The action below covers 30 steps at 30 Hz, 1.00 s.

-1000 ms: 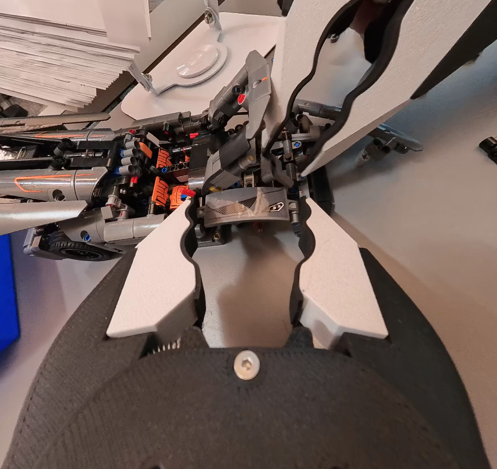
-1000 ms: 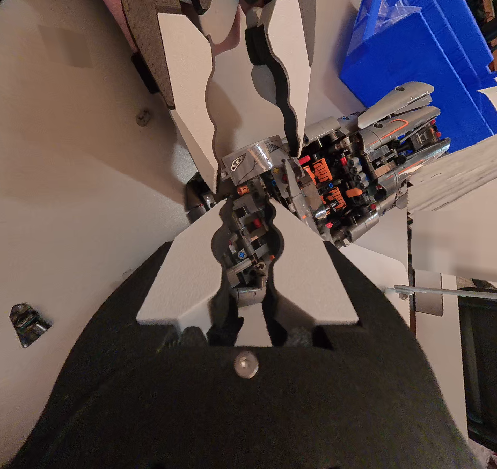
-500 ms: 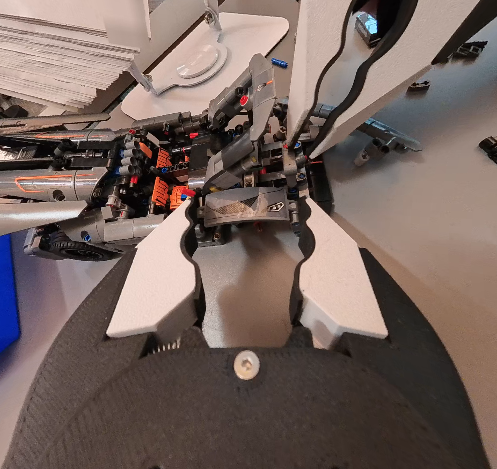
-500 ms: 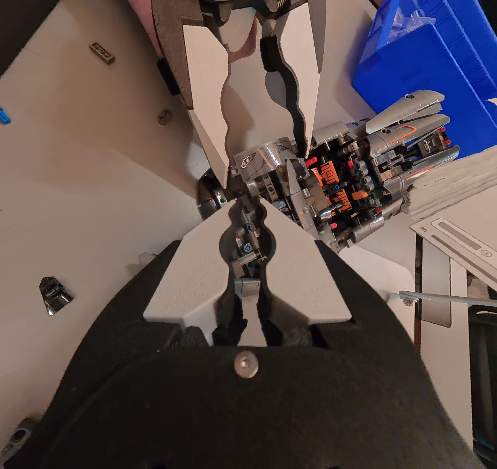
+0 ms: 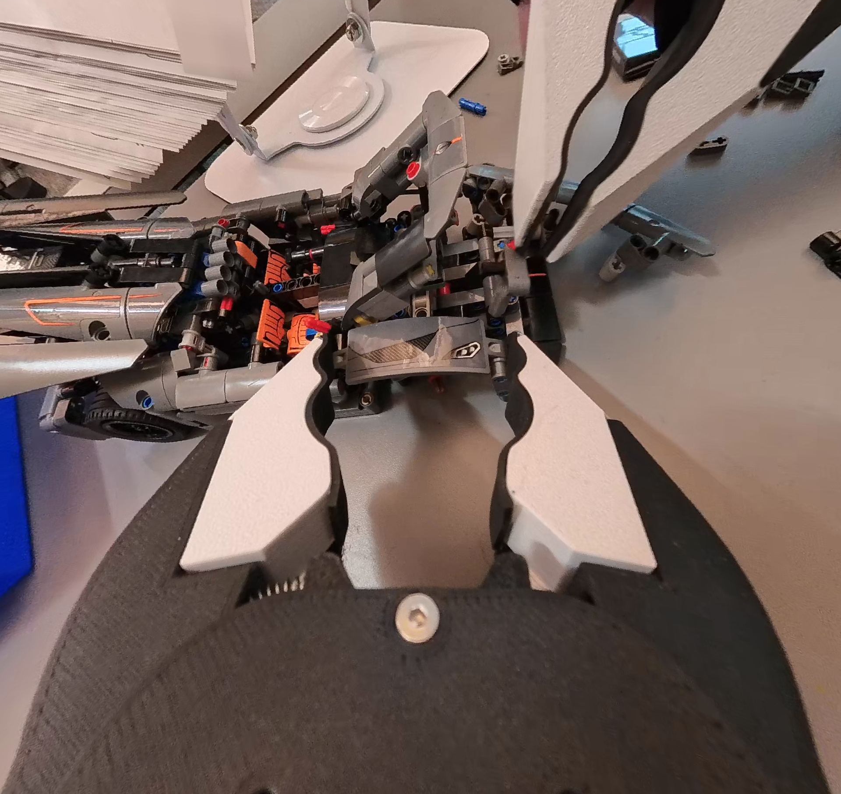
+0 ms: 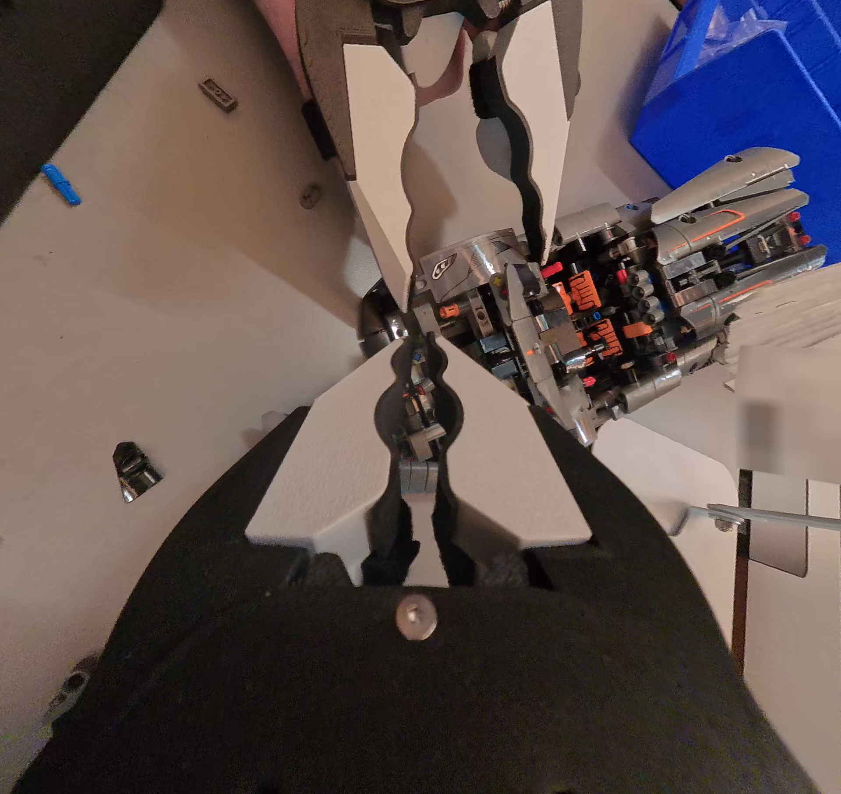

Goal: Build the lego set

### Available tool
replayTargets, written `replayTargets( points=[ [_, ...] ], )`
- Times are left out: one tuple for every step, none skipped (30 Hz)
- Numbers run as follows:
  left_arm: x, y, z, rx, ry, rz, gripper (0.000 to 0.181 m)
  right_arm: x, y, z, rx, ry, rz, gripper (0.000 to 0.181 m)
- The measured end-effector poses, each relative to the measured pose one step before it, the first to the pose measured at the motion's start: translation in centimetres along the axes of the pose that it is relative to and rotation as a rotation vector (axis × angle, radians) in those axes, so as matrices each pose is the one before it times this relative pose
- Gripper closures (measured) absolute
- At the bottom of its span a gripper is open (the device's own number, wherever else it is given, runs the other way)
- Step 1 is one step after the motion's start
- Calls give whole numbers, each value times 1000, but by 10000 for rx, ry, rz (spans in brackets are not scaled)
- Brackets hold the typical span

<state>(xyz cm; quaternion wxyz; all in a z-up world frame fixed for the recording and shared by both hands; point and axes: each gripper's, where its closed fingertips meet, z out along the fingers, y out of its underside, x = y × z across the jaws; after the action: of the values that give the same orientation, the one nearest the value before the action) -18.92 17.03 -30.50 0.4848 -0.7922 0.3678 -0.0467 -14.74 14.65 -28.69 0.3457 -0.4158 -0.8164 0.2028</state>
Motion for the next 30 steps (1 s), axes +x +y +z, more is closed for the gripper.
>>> replayTargets(
  points=[
    [-8, 5, -4, 0, 0, 0, 108, -176, 49, -39, -11, -125, 2, 179],
    [3, 2, -7, 1, -1, 3, 108, -173, 78, -29, -15, -123, 14, 181],
    [5, 1, 0, -1, 2, -3, 108, -38, 43, -9, 10, -14, 2, 181],
    [-7, 6, -4, 0, 0, -1, 108, 2, -17, 9, 33, 33, -19, 181],
    [-3, 0, 0, 0, -2, 1, 108, -158, -3, 30, -1, -80, -16, 181],
    [4, 2, -7, 0, 0, 3, 108, -209, 33, 27, -46, -124, -16, 181],
    [-3, -1, 7, -1, 1, -3, 108, -58, 20, 20, -30, -15, -44, 181],
    [-2, 6, -5, 0, 2, -4, 108, -38, -1, 23, -3, 4, -34, 181],
    [6, -5, -2, 1, -3, 6, 108, -116, 28, 20, -11, -74, 8, 181],
    [-2, 0, 0, 0, -1, 1, 108, -128, 47, 31, -16, -76, 11, 181],
    [-12, 11, -3, -2, 2, -9, 108, -17, 11, 22, -3, 12, -25, 181],
    [-14, 6, 1, -2, -3, -4, 108, 4, -15, 18, -14, 29, -33, 181],
    [-7, 10, -13, -1, -4, 1, 108, -59, 6, 17, -32, -20, -16, 181],
    [-10, 3, 3, 0, 2, -1, 108, -71, 29, 18, -28, -38, -12, 181],
    [1, 9, 5, -1, -1, 1, 108, -113, 95, 39, -46, -65, -8, 181],
    [7, -3, -3, 0, -2, 6, 108, -197, 403, 197, -223, -97, -23, 181],
    [2, -7, 5, 1, -2, 3, 108, -236, 639, 346, -375, -85, -97, 181],
    [0, 0, 0, 0, 0, 0, 108, -134, 478, 393, -290, 26, -123, 181],
    [4, 1, 0, -1, 2, -2, 108, -181, 127, 283, -90, -18, -59, 181],
    [-5, -1, 1, 1, -2, 4, 108, -295, -98, 124, 21, -150, 8, 181],
    [2, 2, -7, 1, -1, 3, 108, -120, -71, -9, -28, -89, 45, 181],
    [-2, 4, 2, -1, 6, -5, 108, -13, -46, -121, -43, -51, 62, 181],
    [3, -1, 0, 1, 2, 0, 108, 17, -186, -221, 92, -49, 72, 181],
    [7, -4, -2, 1, -2, 5, 108, 246, -216, -260, 177, 101, 55, 181],
    [0, 0, 0, 0, 0, 1, 108, 352, -100, -245, 116, 180, -1, 181],
    [2, 0, 0, 0, 1, 0, 108, 303, 97, -167, -15, 153, -29, 181],
    [-3, 6, -5, -1, 3, -1, 108, 222, 191, -60, -90, 112, -19, 180],
    [-2, 6, -5, -1, 2, -3, 108, 94, 109, 22, -29, 54, 10, 178],
    [-4, 0, 0, 0, -1, 3, 108, 19, 0, 72, 40, 23, 33, 178],
    [4, 7, -9, -3, -1, 1, 108, -49, -11, 79, 48, -13, 23, 178]
  ],
)
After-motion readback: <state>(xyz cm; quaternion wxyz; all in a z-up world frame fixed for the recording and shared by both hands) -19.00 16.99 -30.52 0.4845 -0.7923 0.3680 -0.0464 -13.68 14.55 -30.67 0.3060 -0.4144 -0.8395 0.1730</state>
